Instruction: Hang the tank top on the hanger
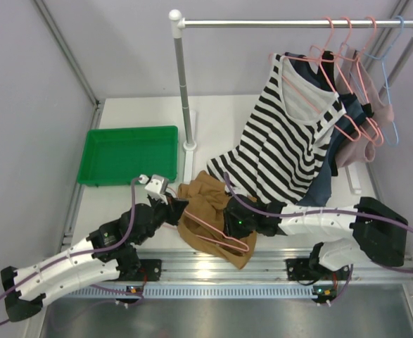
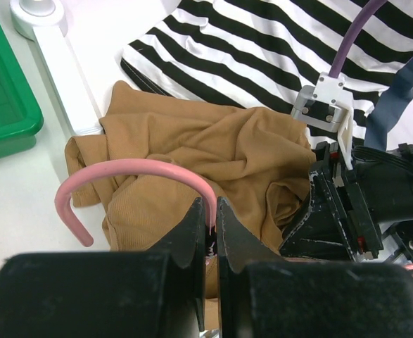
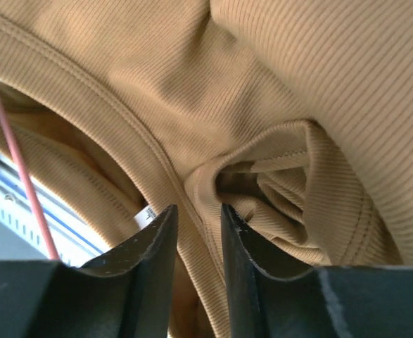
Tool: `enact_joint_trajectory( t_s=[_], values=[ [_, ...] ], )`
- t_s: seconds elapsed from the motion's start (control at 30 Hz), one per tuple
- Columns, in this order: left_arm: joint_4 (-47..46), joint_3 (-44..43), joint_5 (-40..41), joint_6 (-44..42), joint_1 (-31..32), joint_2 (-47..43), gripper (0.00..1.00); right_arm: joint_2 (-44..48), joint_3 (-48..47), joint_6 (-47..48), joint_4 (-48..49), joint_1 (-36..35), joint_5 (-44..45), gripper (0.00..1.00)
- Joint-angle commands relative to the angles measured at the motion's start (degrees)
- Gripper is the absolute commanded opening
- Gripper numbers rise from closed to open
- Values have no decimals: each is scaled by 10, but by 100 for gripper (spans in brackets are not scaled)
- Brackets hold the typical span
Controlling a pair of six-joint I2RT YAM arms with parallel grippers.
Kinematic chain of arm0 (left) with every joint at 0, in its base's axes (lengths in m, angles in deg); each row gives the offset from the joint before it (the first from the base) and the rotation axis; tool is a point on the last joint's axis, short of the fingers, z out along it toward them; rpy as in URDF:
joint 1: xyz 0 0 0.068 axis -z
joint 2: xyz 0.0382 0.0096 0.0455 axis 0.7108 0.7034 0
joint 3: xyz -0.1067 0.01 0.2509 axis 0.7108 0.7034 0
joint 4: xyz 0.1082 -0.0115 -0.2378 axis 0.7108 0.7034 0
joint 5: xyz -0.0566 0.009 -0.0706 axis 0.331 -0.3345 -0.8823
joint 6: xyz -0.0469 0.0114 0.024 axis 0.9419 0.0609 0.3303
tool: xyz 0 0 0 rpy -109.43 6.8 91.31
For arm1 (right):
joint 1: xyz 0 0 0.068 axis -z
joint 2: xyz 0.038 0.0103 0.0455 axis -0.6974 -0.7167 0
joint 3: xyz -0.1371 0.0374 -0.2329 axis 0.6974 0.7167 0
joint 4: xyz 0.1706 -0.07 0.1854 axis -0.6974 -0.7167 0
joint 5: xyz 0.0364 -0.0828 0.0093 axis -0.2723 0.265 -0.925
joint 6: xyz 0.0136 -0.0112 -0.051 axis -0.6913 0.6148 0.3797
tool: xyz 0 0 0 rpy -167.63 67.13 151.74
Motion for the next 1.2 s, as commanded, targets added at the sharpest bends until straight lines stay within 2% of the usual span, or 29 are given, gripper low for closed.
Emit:
enact_joint_trajectory(
  t_s=[0.0, 0.1, 0.2, 0.23, 0.3, 0.57, 0.93, 1.0, 1.17],
  values=[
    [12, -1, -3, 18, 2, 3, 0, -4, -27, 9, 7, -4, 19, 28],
    [10, -2, -1, 20, 2, 7, 0, 10, -20, 9, -2, -4, 29, 17],
    [9, -3, -4, 21, 2, 11, 0, 21, -27, 19, -26, -6, 38, 29],
    [9, -4, -5, 21, 2, 11, 0, 33, -29, 21, -27, -10, 41, 36],
    [8, -4, -5, 21, 1, 7, 0, 43, -30, 27, -39, -22, 48, 40],
    [2, -5, -15, 17, 2, 4, 0, -12, -75, 27, -49, -83, 65, 41],
    [2, -6, -16, 14, 2, 8, 0, -80, -100, 22, -90, -98, 108, 41],
    [2, -5, -15, 15, 1, 10, 0, -83, -99, 21, -99, -102, 115, 38],
    [2, -6, -12, 16, 1, 14, 0, -73, -87, 19, -102, -104, 120, 14]
  ],
)
